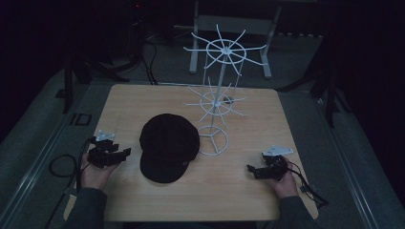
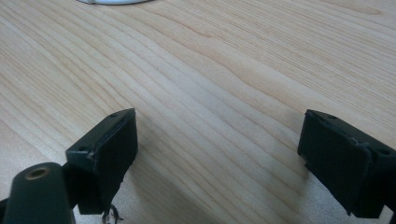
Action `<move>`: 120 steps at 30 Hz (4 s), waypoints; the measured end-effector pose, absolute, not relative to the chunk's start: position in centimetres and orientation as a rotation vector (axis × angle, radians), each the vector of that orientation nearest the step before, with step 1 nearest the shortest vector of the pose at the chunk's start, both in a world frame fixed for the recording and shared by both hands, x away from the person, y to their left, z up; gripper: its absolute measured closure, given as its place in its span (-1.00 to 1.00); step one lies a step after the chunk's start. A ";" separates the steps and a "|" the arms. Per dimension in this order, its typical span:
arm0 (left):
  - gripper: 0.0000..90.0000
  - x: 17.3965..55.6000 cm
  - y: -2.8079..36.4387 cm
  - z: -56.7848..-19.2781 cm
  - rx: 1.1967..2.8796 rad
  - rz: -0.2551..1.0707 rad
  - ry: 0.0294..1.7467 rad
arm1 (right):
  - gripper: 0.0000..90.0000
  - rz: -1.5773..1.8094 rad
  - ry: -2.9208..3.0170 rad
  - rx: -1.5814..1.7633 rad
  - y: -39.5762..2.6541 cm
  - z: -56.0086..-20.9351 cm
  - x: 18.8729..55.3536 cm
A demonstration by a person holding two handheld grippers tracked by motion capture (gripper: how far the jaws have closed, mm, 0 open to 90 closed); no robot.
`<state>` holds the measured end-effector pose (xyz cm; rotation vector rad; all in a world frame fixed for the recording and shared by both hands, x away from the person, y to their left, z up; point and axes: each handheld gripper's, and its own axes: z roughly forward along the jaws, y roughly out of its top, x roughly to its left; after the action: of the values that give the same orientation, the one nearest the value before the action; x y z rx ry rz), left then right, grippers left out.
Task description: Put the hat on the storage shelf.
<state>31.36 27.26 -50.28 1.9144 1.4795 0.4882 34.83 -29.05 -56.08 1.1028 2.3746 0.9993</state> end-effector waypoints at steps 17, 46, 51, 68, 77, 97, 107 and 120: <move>0.00 33.5 25.3 -48.7 1.916 0.465 1.422 | -0.73 0.998 2.373 1.108 -29.0 -56.1 34.8; -0.01 39.3 22.9 -49.8 1.952 0.371 1.471 | -0.73 0.998 2.373 1.109 -29.0 -56.1 34.8; -0.01 40.0 22.6 -50.2 1.958 0.358 1.486 | -0.73 0.999 2.373 1.109 -29.0 -56.1 34.8; -0.03 41.9 21.7 -51.9 1.991 0.310 1.553 | -0.73 0.999 2.373 1.109 -29.0 -56.1 34.8; -0.01 42.6 21.5 -52.7 1.992 0.251 1.592 | -0.73 0.999 2.373 1.109 -29.0 -56.1 34.8; 0.64 43.5 20.8 -52.7 2.062 0.200 1.656 | -0.73 0.999 2.373 1.109 -29.0 -56.1 34.8; 0.73 43.2 21.1 -52.3 2.022 0.196 1.650 | -0.73 0.999 2.373 1.109 -29.0 -56.1 34.8; 0.74 41.9 22.3 -50.5 1.945 0.182 1.584 | -0.73 1.000 2.373 1.109 -29.0 -56.1 34.8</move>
<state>41.92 22.28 -50.48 1.9454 1.5839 0.1824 34.82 -29.05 -56.06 1.1089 2.3729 0.9996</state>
